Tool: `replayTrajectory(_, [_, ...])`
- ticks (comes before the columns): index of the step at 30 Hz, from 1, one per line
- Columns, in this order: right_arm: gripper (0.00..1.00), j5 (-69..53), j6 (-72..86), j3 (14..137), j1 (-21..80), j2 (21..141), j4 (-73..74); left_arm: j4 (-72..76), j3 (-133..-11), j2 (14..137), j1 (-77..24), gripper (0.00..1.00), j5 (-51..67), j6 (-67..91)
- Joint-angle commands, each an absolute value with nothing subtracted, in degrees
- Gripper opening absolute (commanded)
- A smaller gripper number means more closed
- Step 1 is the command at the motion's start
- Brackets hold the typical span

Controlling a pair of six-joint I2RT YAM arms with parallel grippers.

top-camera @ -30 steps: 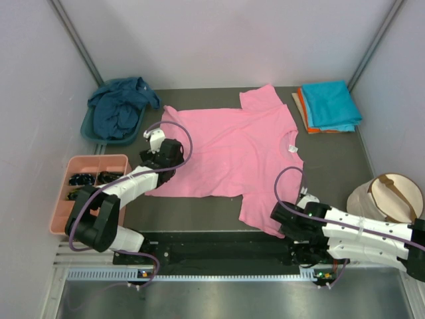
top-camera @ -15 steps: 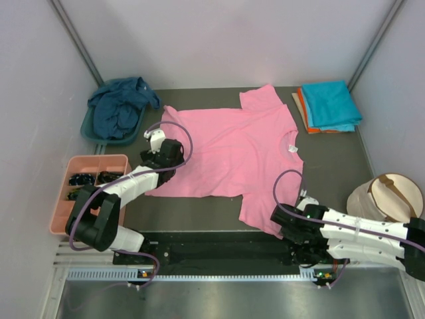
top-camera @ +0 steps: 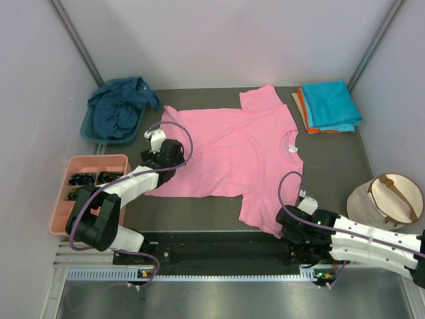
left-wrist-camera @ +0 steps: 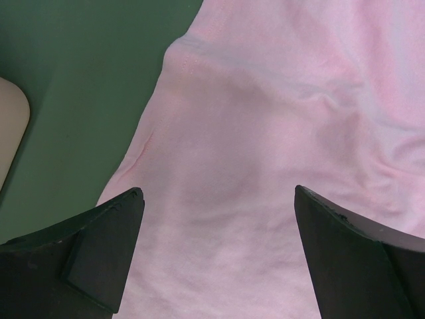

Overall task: Fold and stack the t-shirts
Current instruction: Grap the side of the flattened tshirt closest away from the robot with both arms

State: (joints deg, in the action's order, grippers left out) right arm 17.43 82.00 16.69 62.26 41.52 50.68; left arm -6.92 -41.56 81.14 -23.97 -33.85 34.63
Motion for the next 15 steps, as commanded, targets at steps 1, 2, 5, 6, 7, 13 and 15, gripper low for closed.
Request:
replayTrajectory(1, [0.36, 16.08, 82.62, 12.22, 63.19, 35.62, 44.03, -5.10, -42.28, 81.47, -23.82, 0.99, -33.93, 35.33])
replayTrajectory(2, [0.36, 16.35, 82.62, 12.13, 63.11, 34.55, 45.25, -5.10, -42.28, 81.39, -23.82, 0.99, -34.01, 35.42])
replayTrajectory(5, [0.37, 16.70, 83.06, 11.87, 63.11, 32.00, 47.01, -5.10, -42.45, 81.74, -23.82, 0.99, -33.75, 35.42])
replayTrajectory(6, [0.36, 16.70, 83.23, 11.95, 63.11, 31.82, 47.46, -5.18, -42.54, 81.91, -23.82, 0.99, -33.49, 35.42])
replayTrajectory(7, [0.37, 16.70, 83.32, 12.21, 63.11, 31.99, 47.72, -5.36, -42.63, 82.00, -23.82, 0.99, -33.31, 35.59])
replayTrajectory(13, [0.36, 18.02, 81.92, 17.13, 63.19, 35.15, 51.33, -5.36, -42.71, 82.53, -23.82, 0.99, -33.14, 35.77])
replayTrajectory(15, [0.37, 17.93, 81.13, 18.37, 63.11, 37.43, 51.15, -5.19, -42.71, 82.53, -23.82, 0.99, -33.13, 35.77])
